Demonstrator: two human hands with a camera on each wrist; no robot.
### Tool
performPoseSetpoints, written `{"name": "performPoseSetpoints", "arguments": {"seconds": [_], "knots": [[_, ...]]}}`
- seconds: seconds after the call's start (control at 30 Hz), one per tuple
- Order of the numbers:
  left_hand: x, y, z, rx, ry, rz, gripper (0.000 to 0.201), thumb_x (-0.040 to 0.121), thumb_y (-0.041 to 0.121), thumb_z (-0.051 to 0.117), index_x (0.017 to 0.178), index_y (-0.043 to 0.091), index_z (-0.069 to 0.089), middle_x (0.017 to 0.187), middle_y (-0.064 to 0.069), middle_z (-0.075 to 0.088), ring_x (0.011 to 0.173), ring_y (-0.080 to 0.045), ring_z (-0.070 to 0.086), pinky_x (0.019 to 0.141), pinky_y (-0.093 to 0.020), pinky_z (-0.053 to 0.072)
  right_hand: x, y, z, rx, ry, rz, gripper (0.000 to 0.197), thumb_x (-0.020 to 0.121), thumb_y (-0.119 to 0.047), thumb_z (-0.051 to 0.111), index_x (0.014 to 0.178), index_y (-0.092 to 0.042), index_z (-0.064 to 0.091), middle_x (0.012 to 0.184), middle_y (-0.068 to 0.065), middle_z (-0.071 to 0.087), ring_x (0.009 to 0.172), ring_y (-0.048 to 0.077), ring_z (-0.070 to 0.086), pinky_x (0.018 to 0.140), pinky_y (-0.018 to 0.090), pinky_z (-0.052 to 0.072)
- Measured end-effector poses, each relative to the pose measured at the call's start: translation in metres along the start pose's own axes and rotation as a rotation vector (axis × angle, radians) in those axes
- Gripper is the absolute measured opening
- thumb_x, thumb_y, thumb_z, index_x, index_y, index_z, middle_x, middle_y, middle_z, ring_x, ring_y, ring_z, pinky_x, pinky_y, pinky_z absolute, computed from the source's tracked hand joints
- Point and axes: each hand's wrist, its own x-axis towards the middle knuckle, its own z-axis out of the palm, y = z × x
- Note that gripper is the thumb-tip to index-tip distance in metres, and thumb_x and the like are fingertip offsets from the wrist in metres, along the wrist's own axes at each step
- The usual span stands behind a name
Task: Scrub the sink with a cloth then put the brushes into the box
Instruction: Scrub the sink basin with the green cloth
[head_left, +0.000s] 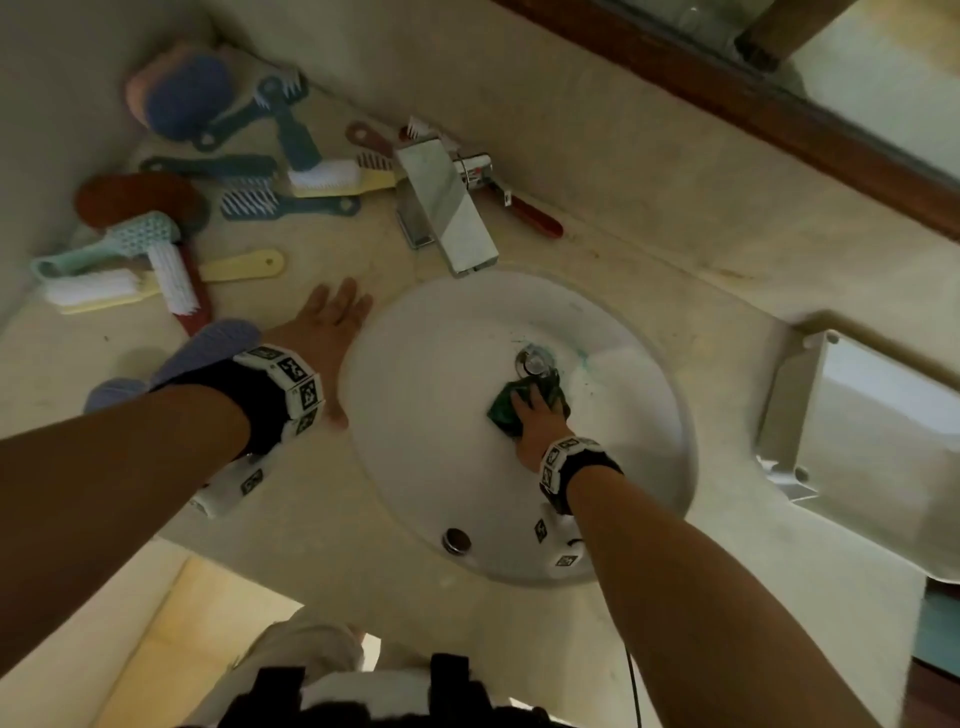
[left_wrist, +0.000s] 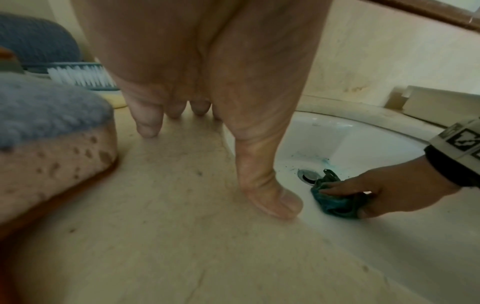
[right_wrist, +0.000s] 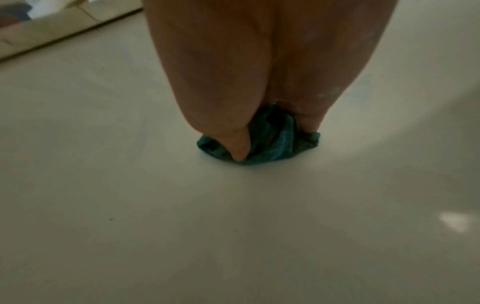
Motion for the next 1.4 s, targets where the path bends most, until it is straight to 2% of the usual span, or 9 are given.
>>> {"name": "performPoseSetpoints", "arguments": {"seconds": [0.17, 0.33, 0.5, 0.63, 0.73, 0.97, 1.17, 1.3, 1.4], "knots": [[-0.003, 0.003, -0.001, 0.025, -0.022, -0.014, 0.153, 0.052, 0.05, 0.089, 0.148, 0.02, -0.026, 0.155, -0.005, -0.032, 0.145, -0.032, -0.019, 0.118, -0.047, 0.005, -0.023, -0.016, 0.026, -0.038, -0.098, 0.024, 0.079, 0.096, -0.03, 0.049, 0.156, -0.022, -0.002, 0.163, 0.008, -0.011, 0.147, 0.044, 0.0, 0.12, 0.05, 0.014], [0.001, -0.002, -0.007, 0.036, 0.003, 0.012, 0.156, 0.049, 0.055, 0.089, 0.147, 0.021, -0.027, 0.155, -0.003, -0.031, 0.146, -0.032, -0.017, 0.119, -0.05, 0.011, -0.013, -0.025, 0.015, 0.008, -0.025, -0.013, 0.081, 0.094, -0.022, 0.048, 0.156, -0.022, -0.005, 0.162, 0.004, -0.018, 0.146, 0.045, -0.011, 0.119, 0.052, 0.01], [0.005, 0.002, -0.008, 0.057, -0.027, 0.005, 0.157, 0.048, 0.055, 0.089, 0.147, 0.019, -0.027, 0.155, -0.005, -0.031, 0.144, -0.035, -0.019, 0.119, -0.051, 0.006, 0.001, -0.026, -0.003, 0.003, -0.046, -0.008, 0.081, 0.096, -0.028, 0.048, 0.156, -0.02, -0.007, 0.162, 0.006, -0.017, 0.146, 0.045, -0.008, 0.12, 0.051, 0.009], [0.003, 0.001, -0.007, 0.03, -0.03, -0.016, 0.156, 0.049, 0.05, 0.09, 0.148, 0.019, -0.026, 0.155, -0.004, -0.031, 0.145, -0.034, -0.019, 0.118, -0.052, 0.009, -0.011, -0.011, 0.024, 0.09, -0.041, 0.161, 0.087, 0.094, -0.037, 0.05, 0.155, -0.017, -0.008, 0.162, 0.009, -0.016, 0.146, 0.044, -0.007, 0.12, 0.053, 0.011], [0.006, -0.002, -0.007, 0.042, -0.024, 0.001, 0.158, 0.047, 0.054, 0.089, 0.147, 0.019, -0.028, 0.155, -0.004, -0.031, 0.145, -0.034, -0.019, 0.119, -0.053, 0.011, -0.011, 0.002, 0.028, 0.175, 0.0, 0.279, 0.089, 0.095, -0.044, 0.049, 0.155, -0.016, -0.01, 0.162, 0.008, -0.017, 0.146, 0.045, -0.012, 0.119, 0.054, 0.012], [0.009, -0.004, -0.005, 0.052, -0.013, 0.017, 0.16, 0.044, 0.062, 0.087, 0.147, 0.019, -0.027, 0.155, -0.005, -0.03, 0.145, -0.034, -0.016, 0.12, -0.049, 0.006, 0.016, 0.017, -0.022, 0.138, 0.051, 0.23, 0.089, 0.093, -0.041, 0.05, 0.155, -0.019, -0.011, 0.162, 0.006, -0.018, 0.146, 0.043, -0.014, 0.12, 0.052, 0.003], [0.005, -0.003, -0.005, 0.058, -0.012, 0.02, 0.158, 0.046, 0.062, 0.086, 0.147, 0.019, -0.028, 0.155, -0.005, -0.03, 0.146, -0.034, -0.015, 0.118, -0.046, 0.004, -0.004, 0.025, 0.018, 0.196, 0.039, 0.342, 0.091, 0.091, -0.035, 0.053, 0.155, -0.018, -0.011, 0.161, 0.005, -0.019, 0.147, 0.041, -0.013, 0.12, 0.054, 0.006], [0.007, -0.003, -0.006, 0.054, -0.028, 0.017, 0.158, 0.047, 0.063, 0.085, 0.146, 0.019, -0.029, 0.155, -0.005, -0.031, 0.145, -0.033, -0.016, 0.118, -0.044, 0.002, 0.013, 0.035, 0.003, 0.126, 0.12, 0.245, 0.09, 0.091, -0.032, 0.05, 0.155, -0.016, -0.011, 0.161, 0.006, -0.019, 0.146, 0.042, -0.015, 0.12, 0.052, -0.001], [0.009, -0.004, -0.006, 0.058, -0.024, 0.01, 0.159, 0.045, 0.063, 0.086, 0.146, 0.018, -0.029, 0.155, -0.005, -0.031, 0.145, -0.034, -0.016, 0.118, -0.044, 0.002, 0.022, 0.037, -0.009, 0.073, 0.156, 0.16, 0.086, 0.092, -0.031, 0.046, 0.155, -0.014, -0.011, 0.162, 0.008, -0.018, 0.147, 0.039, -0.015, 0.121, 0.05, -0.001]]}}
